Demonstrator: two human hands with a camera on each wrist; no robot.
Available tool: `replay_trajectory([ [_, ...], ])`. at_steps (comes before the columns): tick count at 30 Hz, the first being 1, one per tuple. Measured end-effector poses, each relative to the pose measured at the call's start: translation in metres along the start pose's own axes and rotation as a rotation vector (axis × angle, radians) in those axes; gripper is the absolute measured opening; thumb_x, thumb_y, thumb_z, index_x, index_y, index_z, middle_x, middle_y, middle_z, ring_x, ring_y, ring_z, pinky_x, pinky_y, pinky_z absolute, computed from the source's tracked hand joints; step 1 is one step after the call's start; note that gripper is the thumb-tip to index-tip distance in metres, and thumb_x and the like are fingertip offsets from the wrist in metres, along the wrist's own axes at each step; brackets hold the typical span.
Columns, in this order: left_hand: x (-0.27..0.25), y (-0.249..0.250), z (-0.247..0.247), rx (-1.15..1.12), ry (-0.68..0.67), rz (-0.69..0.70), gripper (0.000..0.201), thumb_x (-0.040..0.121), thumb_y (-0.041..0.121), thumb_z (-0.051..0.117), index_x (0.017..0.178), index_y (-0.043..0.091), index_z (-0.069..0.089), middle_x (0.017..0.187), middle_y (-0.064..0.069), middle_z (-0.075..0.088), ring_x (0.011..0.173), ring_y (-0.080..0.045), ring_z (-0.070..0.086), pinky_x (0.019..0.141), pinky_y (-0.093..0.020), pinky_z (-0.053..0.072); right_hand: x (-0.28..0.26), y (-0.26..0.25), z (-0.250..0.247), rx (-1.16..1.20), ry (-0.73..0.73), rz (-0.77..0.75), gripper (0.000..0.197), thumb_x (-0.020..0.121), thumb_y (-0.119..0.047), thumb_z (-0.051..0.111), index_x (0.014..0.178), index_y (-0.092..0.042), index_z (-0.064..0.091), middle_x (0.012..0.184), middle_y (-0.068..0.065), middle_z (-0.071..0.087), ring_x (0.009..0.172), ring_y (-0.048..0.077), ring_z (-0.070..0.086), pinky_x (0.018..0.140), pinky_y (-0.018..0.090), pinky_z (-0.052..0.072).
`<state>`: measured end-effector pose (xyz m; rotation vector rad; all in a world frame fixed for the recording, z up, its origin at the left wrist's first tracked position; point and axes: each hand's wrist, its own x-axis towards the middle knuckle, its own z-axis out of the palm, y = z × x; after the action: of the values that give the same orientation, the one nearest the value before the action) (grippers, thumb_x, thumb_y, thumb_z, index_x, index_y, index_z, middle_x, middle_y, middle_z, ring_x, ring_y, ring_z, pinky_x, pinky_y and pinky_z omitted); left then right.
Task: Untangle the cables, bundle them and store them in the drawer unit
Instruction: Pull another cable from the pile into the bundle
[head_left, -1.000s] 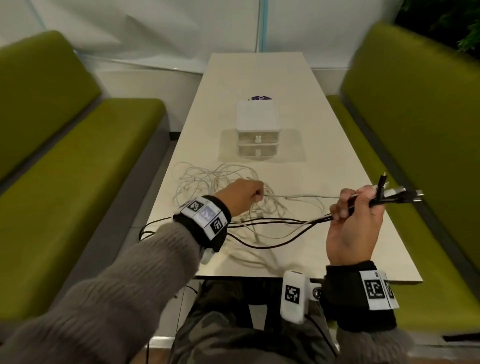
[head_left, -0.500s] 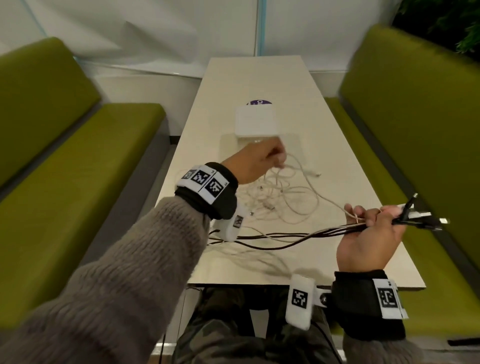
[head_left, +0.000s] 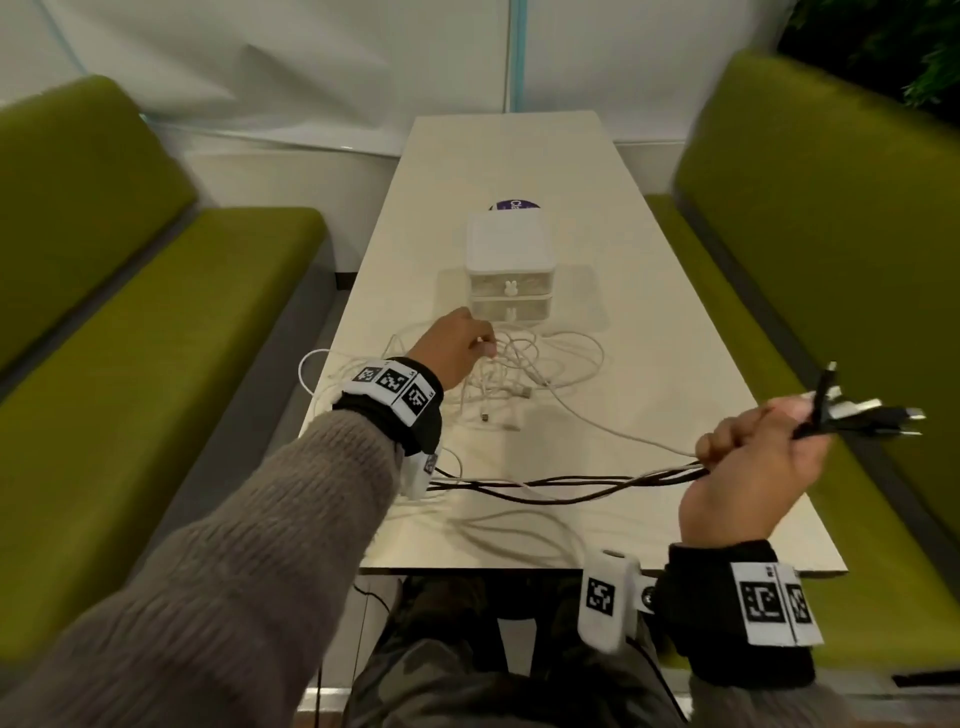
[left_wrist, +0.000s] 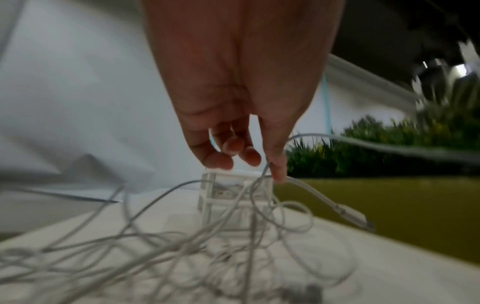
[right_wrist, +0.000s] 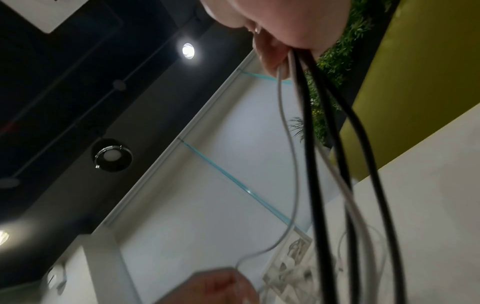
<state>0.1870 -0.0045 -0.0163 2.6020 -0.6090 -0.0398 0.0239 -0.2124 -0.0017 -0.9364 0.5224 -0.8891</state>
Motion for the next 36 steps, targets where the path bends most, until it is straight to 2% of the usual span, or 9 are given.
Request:
replay_trajectory([
  [4,-0.003,0.028,-0.005,-0.148,-0.007,0.151,0.022,0.094,0.017,0.051,0.097,0.005,0.07,0.098,-0.007,0.053,0.083,-0.014,0.048,0.071,-0.016,0.03,-0.011,0.013,0.012,-0.087,-0.109,0.077,0.025,0.103,-0.027,0.036,0.079,-0.022,0.04,0.05,-0.012,0.033,0.044,0.005,0.028,0.041,0.019,0.027],
  [10,-0.022,0.058,0.001,-0.356,0.007,0.204,0.02,0.095,0.014,0.047,0.078,0.014,0.059,0.078,0.009,0.053,0.074,-0.008,0.052,0.073,-0.027,0.045,-0.023,0.037,0.026,-0.205,-0.375,0.221,0.021,0.091,-0.035,0.061,0.09,-0.023,0.043,0.067,-0.008,0.036,0.049,0.003,0.032,0.046,0.019,0.031],
  [14,-0.033,0.072,0.008,-0.29,0.031,0.266,0.014,0.092,0.013,0.051,0.087,0.011,0.063,0.079,-0.007,0.057,0.073,-0.015,0.051,0.067,-0.022,0.041,-0.031,0.046,0.038,-0.356,-0.499,0.208,0.035,0.08,-0.037,0.073,0.098,-0.014,0.055,0.069,-0.008,0.048,0.057,0.003,0.044,0.059,0.024,0.037],
  [16,-0.035,0.076,0.009,-0.285,0.041,0.272,0.014,0.09,0.007,0.05,0.091,0.005,0.064,0.083,-0.013,0.062,0.078,-0.023,0.056,0.072,-0.027,0.045,-0.031,0.049,0.04,-0.409,-0.536,0.163,0.02,0.086,-0.033,0.069,0.084,-0.016,0.06,0.062,-0.013,0.051,0.055,0.003,0.045,0.058,0.023,0.037],
  [21,-0.04,0.07,0.011,-0.354,-0.032,0.182,0.017,0.095,0.016,0.048,0.088,0.006,0.059,0.087,-0.012,0.062,0.082,-0.027,0.061,0.074,-0.042,0.054,-0.021,0.049,0.036,-0.438,-0.539,0.126,0.027,0.095,-0.018,0.053,0.072,-0.019,0.066,0.063,-0.005,0.061,0.056,0.003,0.051,0.06,0.021,0.037],
  [25,-0.043,0.066,0.018,-0.201,-0.141,0.21,0.016,0.097,0.022,0.046,0.083,0.016,0.051,0.077,0.004,0.057,0.074,-0.016,0.054,0.061,-0.017,0.038,-0.019,0.04,0.033,-0.365,-0.565,0.182,0.024,0.095,-0.011,0.051,0.072,-0.012,0.06,0.051,-0.007,0.042,0.048,0.006,0.036,0.048,0.019,0.032],
  [29,-0.042,0.054,0.024,-0.167,-0.189,0.185,0.019,0.099,0.018,0.04,0.103,0.008,0.056,0.094,-0.001,0.061,0.081,-0.012,0.049,0.063,-0.005,0.032,-0.018,0.023,0.034,-0.218,-0.553,0.298,0.028,0.096,-0.008,0.045,0.069,-0.012,0.051,0.046,-0.01,0.029,0.043,0.007,0.025,0.043,0.019,0.027],
  [33,-0.031,0.047,0.022,-0.126,-0.195,0.147,0.017,0.1,0.021,0.034,0.104,0.013,0.049,0.09,0.001,0.06,0.065,-0.012,0.049,0.054,-0.011,0.031,-0.029,-0.003,0.037,-0.107,-0.561,0.226,0.033,0.099,-0.01,0.04,0.067,-0.015,0.044,0.049,-0.01,0.028,0.045,0.007,0.024,0.042,0.018,0.025],
  [36,-0.02,0.037,0.018,-0.099,-0.193,0.047,0.02,0.1,0.018,0.033,0.104,0.011,0.051,0.092,-0.005,0.062,0.068,-0.018,0.05,0.061,-0.026,0.036,-0.032,-0.03,0.038,0.004,-0.575,0.104,0.035,0.102,-0.014,0.038,0.067,-0.017,0.044,0.051,-0.011,0.031,0.045,0.006,0.025,0.042,0.018,0.024],
])
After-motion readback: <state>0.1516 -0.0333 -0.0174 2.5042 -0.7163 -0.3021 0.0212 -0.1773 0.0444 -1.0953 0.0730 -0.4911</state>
